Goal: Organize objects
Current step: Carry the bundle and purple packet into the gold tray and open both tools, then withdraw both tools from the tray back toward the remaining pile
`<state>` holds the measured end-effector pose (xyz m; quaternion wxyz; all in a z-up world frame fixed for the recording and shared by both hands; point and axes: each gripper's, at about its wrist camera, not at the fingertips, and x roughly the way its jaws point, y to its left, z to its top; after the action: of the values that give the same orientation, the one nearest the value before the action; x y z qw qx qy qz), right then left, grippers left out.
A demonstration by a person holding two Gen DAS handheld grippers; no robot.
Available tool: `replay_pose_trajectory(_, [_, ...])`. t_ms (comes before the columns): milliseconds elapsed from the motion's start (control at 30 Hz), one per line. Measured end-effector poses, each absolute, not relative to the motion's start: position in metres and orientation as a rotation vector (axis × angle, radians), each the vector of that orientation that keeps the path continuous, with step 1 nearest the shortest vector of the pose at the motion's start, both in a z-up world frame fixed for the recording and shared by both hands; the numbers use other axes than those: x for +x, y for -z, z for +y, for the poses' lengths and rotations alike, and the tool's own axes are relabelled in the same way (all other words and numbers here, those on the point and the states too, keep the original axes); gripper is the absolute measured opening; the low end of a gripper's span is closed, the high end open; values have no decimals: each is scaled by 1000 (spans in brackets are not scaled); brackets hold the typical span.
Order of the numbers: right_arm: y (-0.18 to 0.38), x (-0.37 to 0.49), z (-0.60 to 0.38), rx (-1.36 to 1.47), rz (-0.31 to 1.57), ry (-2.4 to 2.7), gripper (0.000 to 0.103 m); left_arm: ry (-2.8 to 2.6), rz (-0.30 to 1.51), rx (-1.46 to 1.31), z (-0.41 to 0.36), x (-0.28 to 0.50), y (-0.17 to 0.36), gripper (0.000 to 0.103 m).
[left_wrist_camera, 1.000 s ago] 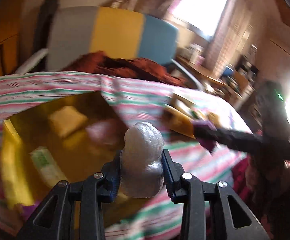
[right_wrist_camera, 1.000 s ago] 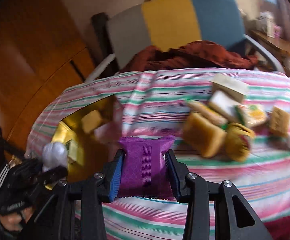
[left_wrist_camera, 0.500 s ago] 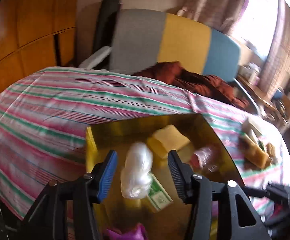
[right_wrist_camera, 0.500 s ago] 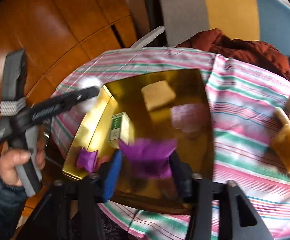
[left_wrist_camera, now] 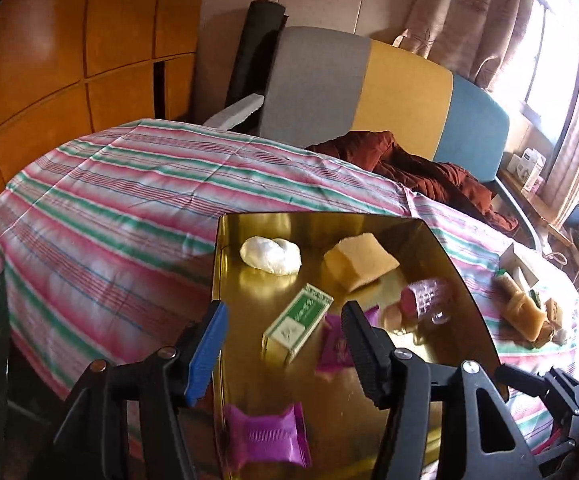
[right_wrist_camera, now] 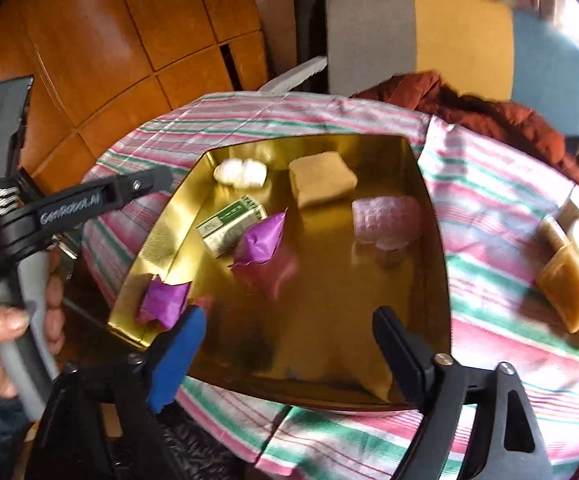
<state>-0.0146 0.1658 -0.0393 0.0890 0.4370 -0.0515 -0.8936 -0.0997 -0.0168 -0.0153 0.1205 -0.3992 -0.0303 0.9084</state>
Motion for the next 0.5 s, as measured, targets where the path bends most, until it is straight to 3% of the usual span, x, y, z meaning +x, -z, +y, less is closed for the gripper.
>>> replay_pose_trajectory(500, [27, 3, 171, 1181, -116, 2864, 94, -2673, -34, -1175, -9, -63, 22, 60])
